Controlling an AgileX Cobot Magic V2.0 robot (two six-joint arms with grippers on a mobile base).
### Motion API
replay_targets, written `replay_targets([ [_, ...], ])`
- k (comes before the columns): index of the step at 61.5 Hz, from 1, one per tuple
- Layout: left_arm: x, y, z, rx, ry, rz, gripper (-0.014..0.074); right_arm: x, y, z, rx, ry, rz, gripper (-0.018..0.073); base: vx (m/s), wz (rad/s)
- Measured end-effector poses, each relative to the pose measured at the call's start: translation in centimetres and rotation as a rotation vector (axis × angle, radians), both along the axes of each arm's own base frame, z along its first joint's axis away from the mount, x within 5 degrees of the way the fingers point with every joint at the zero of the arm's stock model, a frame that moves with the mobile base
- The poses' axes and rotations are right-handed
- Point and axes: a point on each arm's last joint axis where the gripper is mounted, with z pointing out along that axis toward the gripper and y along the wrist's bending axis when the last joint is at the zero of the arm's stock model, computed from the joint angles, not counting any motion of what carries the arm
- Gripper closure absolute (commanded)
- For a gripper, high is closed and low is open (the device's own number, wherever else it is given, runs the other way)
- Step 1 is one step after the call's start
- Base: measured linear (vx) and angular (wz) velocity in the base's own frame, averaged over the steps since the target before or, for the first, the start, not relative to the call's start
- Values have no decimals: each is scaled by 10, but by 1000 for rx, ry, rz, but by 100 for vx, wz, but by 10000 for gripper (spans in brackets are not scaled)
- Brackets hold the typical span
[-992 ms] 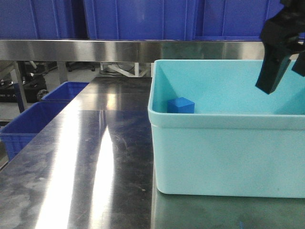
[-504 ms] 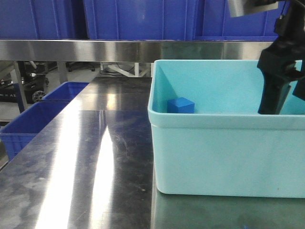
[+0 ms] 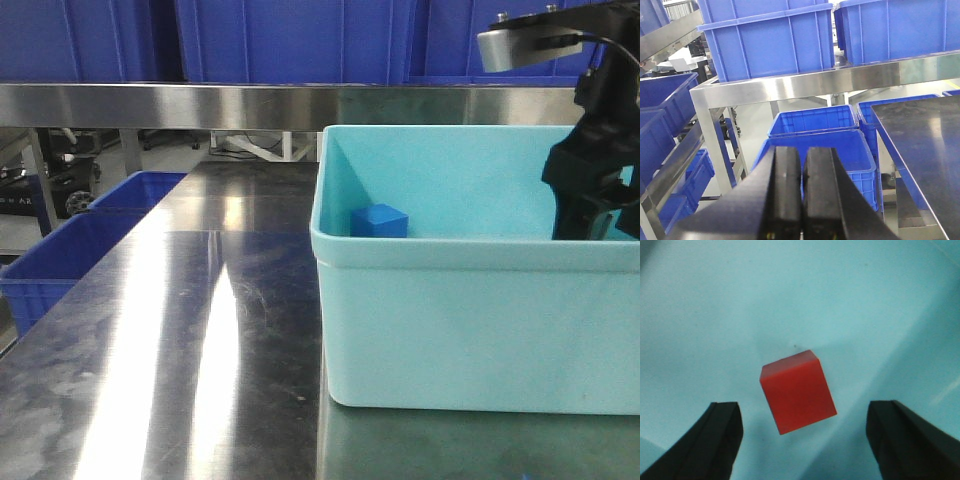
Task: Pick red cube and place on left shelf
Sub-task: 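Lower the open right gripper around the red cube, then close the right gripper on the red cube and lift it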
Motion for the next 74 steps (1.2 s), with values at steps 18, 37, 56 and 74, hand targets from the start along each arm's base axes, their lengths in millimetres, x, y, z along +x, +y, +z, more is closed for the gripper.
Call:
replay_targets([
  [18, 0, 0, 0, 0, 0, 0, 491, 6, 3, -11, -2, 8, 2, -57, 0, 0],
  [37, 0, 0, 0, 0, 0, 0, 491, 13, 5, -26, -16, 35, 4, -57, 0, 0],
  [56, 0, 0, 0, 0, 0, 0, 491, 17, 5, -29, -32, 12, 18, -32, 0, 0],
  [74, 0, 0, 0, 0, 0, 0, 491, 18, 4, -28, -46, 6, 26, 344, 0, 0],
])
